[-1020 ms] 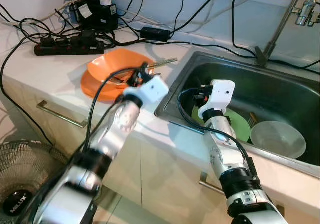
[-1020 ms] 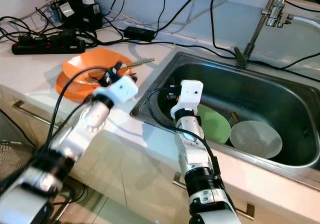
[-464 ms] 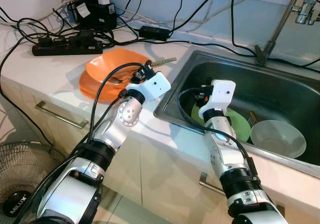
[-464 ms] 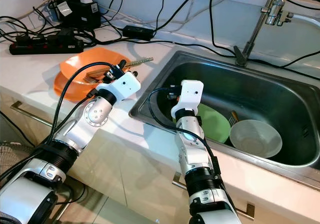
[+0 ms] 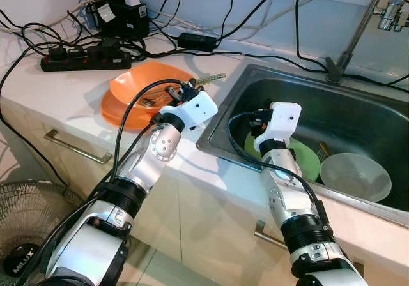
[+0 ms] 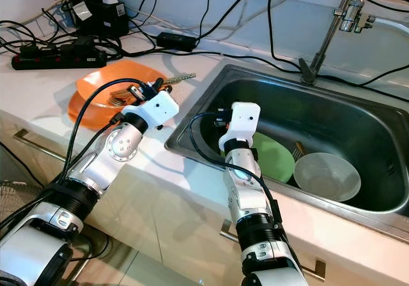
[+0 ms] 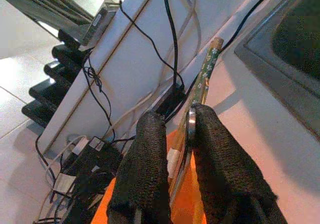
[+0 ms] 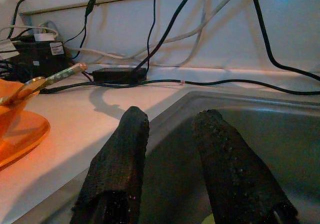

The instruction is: Kitchen organization

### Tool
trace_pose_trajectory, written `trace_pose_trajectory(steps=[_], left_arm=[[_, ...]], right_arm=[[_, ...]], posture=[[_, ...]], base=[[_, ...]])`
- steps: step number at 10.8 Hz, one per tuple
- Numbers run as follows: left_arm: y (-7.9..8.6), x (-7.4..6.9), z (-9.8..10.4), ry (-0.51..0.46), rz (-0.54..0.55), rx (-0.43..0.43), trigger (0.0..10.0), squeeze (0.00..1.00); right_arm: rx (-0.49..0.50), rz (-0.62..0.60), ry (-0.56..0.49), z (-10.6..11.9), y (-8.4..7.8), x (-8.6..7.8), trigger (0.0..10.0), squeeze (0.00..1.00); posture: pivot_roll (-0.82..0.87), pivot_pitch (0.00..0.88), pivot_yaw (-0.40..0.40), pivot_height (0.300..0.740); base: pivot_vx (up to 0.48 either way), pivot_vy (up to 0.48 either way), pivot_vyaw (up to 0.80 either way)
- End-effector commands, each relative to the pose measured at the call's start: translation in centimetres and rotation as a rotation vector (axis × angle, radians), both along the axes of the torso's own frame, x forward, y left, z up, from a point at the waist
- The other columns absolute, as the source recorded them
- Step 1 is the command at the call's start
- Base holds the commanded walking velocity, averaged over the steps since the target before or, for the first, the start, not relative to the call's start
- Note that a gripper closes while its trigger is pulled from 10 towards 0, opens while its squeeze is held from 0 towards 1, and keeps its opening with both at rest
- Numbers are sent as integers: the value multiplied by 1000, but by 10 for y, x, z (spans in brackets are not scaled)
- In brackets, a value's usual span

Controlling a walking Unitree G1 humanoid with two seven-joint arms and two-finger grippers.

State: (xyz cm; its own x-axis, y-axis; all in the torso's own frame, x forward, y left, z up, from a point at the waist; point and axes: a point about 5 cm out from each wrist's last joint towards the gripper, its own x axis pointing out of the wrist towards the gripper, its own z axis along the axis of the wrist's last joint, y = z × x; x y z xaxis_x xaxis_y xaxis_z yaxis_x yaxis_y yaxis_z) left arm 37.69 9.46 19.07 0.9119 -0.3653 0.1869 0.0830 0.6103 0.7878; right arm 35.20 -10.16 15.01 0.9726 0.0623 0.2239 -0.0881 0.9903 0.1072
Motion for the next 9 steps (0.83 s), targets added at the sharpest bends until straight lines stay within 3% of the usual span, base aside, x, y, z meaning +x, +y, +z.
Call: trace_pose_trajectory(steps=[1,3,4,5,6,9], left_arm=[[-2,1,11,-38,-8,1,0,0],[-1,1,23,-72,-8,-13,0,0],[-1,0,32,-64,-26,-67,0,0],[-2,-3,41,-33,-68,-152,6000,0],[0,-6,51,-17,-88,-256,10000,0],[0,-14,64,74,-167,-414,10000,0]], right_arm=[[-14,0,16,-3,-1,1,10000,0],[-16,5,21,-4,0,1,10000,0],[-18,8,22,-4,1,1,10000,0],[-18,10,23,-4,1,1,10000,0],[-21,13,27,-5,2,1,10000,0],[-25,21,32,-5,3,2,10000,0]], posture=[[126,27,-19,740],[130,26,-23,740],[131,27,-24,740],[133,29,-26,740],[136,29,-28,740],[137,26,-33,740]], base=[[0,0,0],[0,0,0],[0,0,0],[0,0,0],[0,0,0],[0,0,0]])
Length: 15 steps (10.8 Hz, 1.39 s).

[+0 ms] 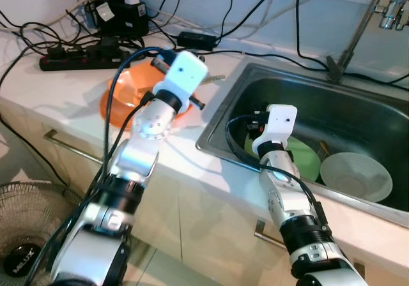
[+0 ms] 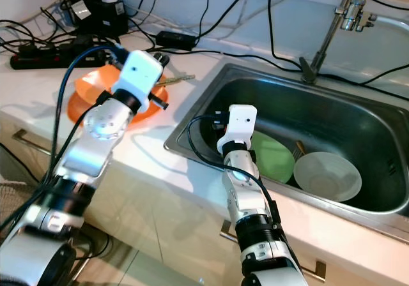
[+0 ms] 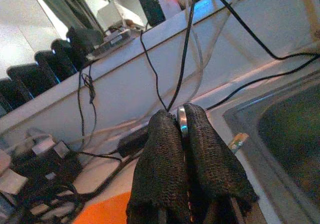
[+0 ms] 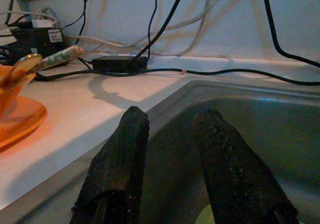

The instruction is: Kitchen organization

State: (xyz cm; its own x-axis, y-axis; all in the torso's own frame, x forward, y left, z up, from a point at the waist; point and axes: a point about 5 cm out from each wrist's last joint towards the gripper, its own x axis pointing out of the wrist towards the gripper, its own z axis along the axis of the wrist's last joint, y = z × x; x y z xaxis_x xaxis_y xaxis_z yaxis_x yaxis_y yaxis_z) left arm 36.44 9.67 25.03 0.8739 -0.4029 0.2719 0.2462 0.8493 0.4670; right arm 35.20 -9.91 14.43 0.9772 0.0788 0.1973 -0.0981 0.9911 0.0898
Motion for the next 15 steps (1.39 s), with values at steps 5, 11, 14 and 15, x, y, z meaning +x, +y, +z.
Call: trace_pose_trajectory(steps=[5,11,14,15], left_arm=[[-4,-34,83,-213,-239,-399,10000,0],[-26,-37,41,-17,-381,-520,10000,0],[-26,-35,34,10,-379,-513,10000,0],[-26,-35,31,26,-380,-512,10000,0]], right_arm=[[-14,11,11,1,1,3,10000,0],[-87,49,-104,27,-34,9,10000,1000],[-168,141,-109,29,-51,6,10000,824],[-189,186,-120,31,-52,3,10000,0]], posture=[[140,19,-37,740],[120,5,-25,740],[117,23,-17,740],[118,26,-14,740]], base=[[0,0,0],[0,0,0],[0,0,0],[0,0,0]])
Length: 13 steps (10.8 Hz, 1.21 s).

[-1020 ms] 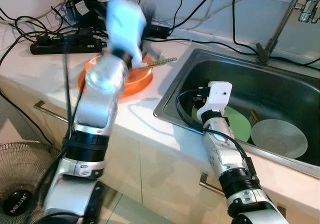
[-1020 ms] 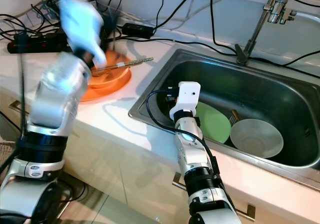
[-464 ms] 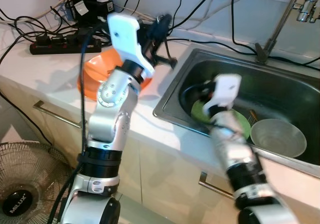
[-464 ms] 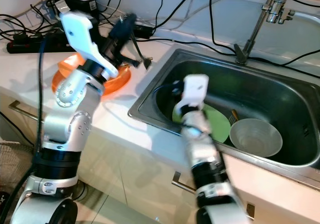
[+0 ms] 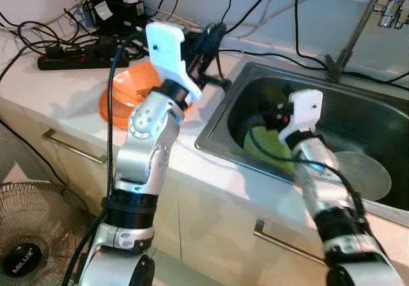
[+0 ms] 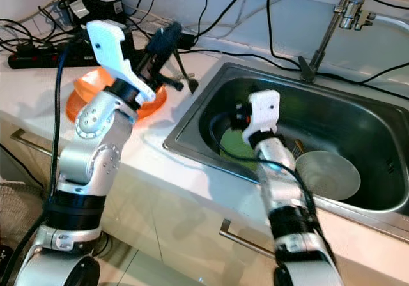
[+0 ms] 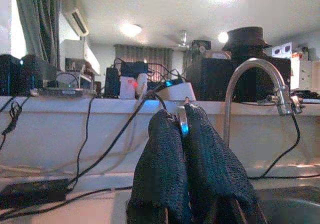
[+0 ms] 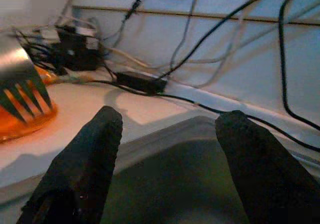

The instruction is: Kitchen organization

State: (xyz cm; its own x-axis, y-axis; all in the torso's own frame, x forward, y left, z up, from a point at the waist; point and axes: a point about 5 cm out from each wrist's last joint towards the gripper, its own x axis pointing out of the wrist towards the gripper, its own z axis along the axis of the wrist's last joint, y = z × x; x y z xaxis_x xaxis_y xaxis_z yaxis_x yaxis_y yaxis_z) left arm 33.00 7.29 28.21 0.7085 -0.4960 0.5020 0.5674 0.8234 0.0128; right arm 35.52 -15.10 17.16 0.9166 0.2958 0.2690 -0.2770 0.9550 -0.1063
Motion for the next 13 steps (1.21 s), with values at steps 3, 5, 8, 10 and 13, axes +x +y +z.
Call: trace_pose_trajectory(steps=[3,5,8,10,13], left_arm=[[-4,2,-20,74,-33,20,10000,0],[-6,2,-26,92,-39,13,10000,0],[-10,0,-30,117,-81,1,10000,0],[-21,-6,-34,132,-144,2,10000,0],[-30,-12,-39,151,-222,38,10000,0]], right_arm=[[15,194,-35,14,5,-11,10000,0],[21,352,-35,16,23,-23,10000,0],[28,421,-48,22,38,-29,10000,0],[12,418,-27,18,39,-29,10000,0],[-2,346,-16,16,35,-24,10000,0]], posture=[[108,33,-9,740],[107,40,-9,740],[109,42,-10,740],[112,43,-10,740],[112,43,-10,740]], base=[[0,0,0],[0,0,0],[0,0,0],[0,0,0],[0,0,0]])
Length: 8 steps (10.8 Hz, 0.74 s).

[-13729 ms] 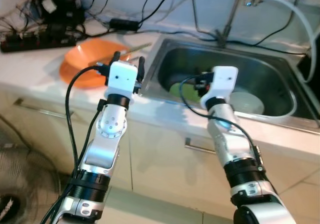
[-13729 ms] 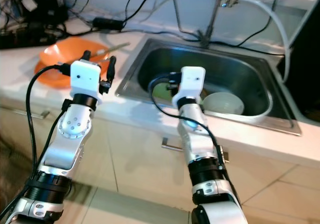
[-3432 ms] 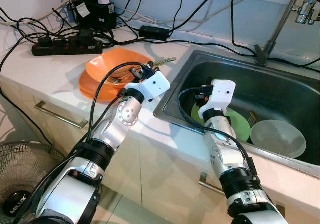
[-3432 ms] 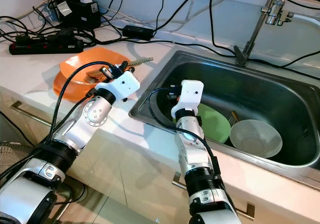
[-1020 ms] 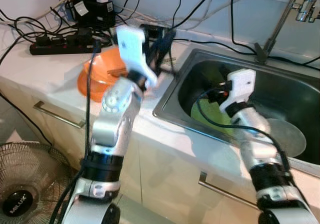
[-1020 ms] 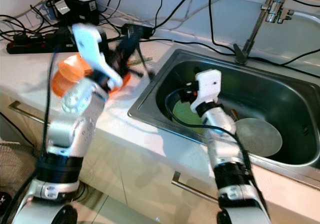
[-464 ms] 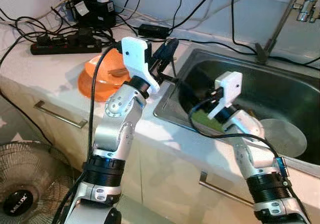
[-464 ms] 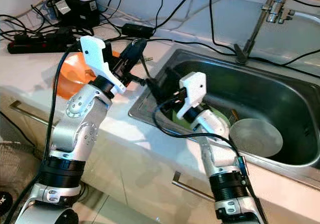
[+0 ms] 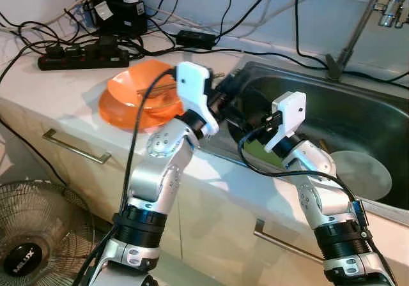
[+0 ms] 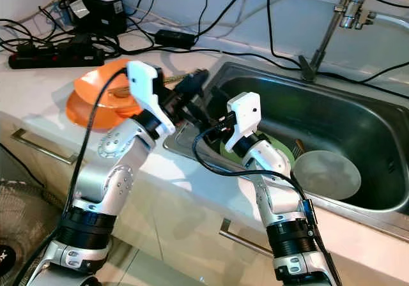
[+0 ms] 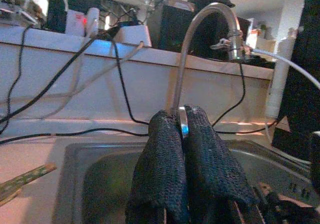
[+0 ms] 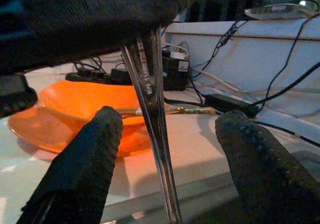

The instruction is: Kitchen organization

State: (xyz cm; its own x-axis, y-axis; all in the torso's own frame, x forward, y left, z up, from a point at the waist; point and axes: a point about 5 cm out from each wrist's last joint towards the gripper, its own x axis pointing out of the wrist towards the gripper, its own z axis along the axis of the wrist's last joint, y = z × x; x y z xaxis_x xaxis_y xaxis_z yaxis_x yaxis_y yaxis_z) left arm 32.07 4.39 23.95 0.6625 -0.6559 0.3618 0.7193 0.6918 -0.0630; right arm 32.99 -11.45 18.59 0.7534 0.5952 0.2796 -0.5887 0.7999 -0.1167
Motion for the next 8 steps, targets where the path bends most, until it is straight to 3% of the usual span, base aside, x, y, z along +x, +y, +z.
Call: trace_pose_trajectory(steps=[1,2,3,4,8], left_arm=[[-4,-6,2,-14,-46,3,10000,0],[-5,-7,2,-14,-48,6,10000,0],[-6,-7,3,-17,-52,9,10000,0],[-6,-8,3,-19,-56,10,10000,0],[-7,-9,5,-21,-62,16,10000,0]], right_arm=[[-28,-45,15,-3,-4,4,10000,0],[-39,-69,16,-5,-6,5,10000,0],[-42,-79,5,-4,-6,6,2078,0],[-38,-86,0,-3,-8,6,0,0],[-29,-96,-10,-1,-6,8,0,0]], posture=[[115,43,-9,740],[115,43,-9,740],[113,43,-7,740],[114,41,-9,740],[119,41,-10,740]], base=[[0,0,0],[0,0,0],[0,0,0],[0,0,0],[0,0,0]])
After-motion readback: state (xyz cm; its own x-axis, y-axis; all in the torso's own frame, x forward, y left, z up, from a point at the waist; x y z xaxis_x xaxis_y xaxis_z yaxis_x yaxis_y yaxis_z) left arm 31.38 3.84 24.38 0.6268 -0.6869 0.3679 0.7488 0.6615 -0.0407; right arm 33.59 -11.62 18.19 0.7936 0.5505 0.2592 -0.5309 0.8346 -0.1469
